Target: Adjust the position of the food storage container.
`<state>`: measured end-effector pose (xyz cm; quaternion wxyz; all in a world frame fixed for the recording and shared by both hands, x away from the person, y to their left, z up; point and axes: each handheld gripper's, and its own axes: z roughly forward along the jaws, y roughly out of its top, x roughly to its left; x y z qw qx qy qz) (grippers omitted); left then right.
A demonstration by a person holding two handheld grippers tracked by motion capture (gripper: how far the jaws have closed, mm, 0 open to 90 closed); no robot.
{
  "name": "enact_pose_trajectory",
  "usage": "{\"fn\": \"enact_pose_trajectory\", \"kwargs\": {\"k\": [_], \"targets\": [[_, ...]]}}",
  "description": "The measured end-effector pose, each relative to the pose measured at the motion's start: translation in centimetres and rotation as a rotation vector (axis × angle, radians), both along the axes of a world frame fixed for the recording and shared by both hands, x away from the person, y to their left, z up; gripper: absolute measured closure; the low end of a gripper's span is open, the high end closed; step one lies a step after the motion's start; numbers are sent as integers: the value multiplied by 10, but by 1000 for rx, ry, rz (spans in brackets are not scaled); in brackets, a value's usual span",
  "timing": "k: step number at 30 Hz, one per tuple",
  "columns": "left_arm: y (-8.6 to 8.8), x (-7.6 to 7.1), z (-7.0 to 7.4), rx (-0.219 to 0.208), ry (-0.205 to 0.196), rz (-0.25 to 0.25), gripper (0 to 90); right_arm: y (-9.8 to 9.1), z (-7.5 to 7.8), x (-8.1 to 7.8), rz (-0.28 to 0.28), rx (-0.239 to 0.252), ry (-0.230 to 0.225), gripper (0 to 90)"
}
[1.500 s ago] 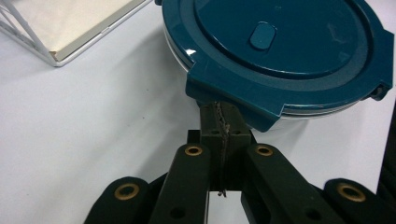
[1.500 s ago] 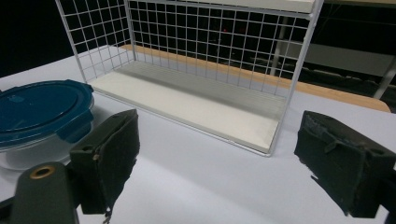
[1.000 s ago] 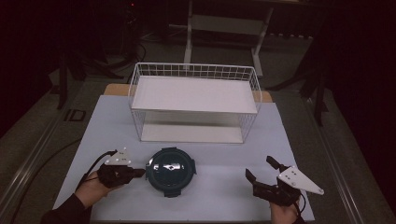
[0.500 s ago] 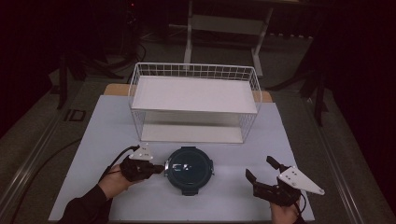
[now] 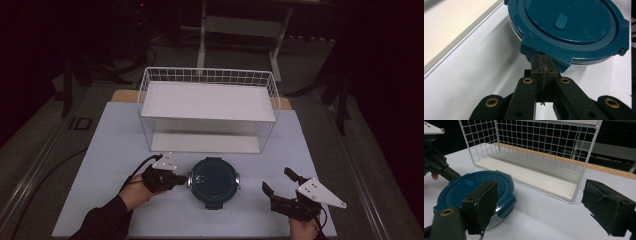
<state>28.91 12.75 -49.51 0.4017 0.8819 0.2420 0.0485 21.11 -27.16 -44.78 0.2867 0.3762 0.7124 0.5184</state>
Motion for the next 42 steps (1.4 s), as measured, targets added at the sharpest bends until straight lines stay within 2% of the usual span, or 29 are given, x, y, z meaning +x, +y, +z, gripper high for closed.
{"fn": "enact_pose_trajectory", "kwargs": {"k": [4, 13, 27, 30, 34, 35, 38, 39, 40, 42], "targets": [[-8, 1, -2, -17, 4, -5, 899, 1, -1, 0, 2, -3, 3, 135], [-17, 3, -2, -21, 3, -12, 899, 2, -1, 1, 6, -5, 6, 134], [-28, 3, 0, -5, 0, -26, 898, 3, 0, -1, -8, -21, -6, 122], [-29, 0, 0, 9, -19, -26, 895, 4, 0, -1, -6, -22, -7, 121], [-23, -3, 3, 11, -39, -15, 737, 5, 0, -2, -3, -5, -16, 115], [-20, -3, 5, -1, -34, -2, 673, 6, 0, -2, -1, -1, -19, 115], [-14, -3, 9, -43, -7, 3, 538, 8, 0, -2, 8, -8, -29, 115], [-13, -3, 10, -60, 9, 2, 450, 9, 0, -3, 10, -8, -36, 115], [-13, -2, 12, -75, 32, 2, 404, 9, 1, -3, 4, -8, -42, 115], [-13, -3, 13, -81, 51, -24, 248, 10, 2, -4, 2, -3, -61, 115]]}}
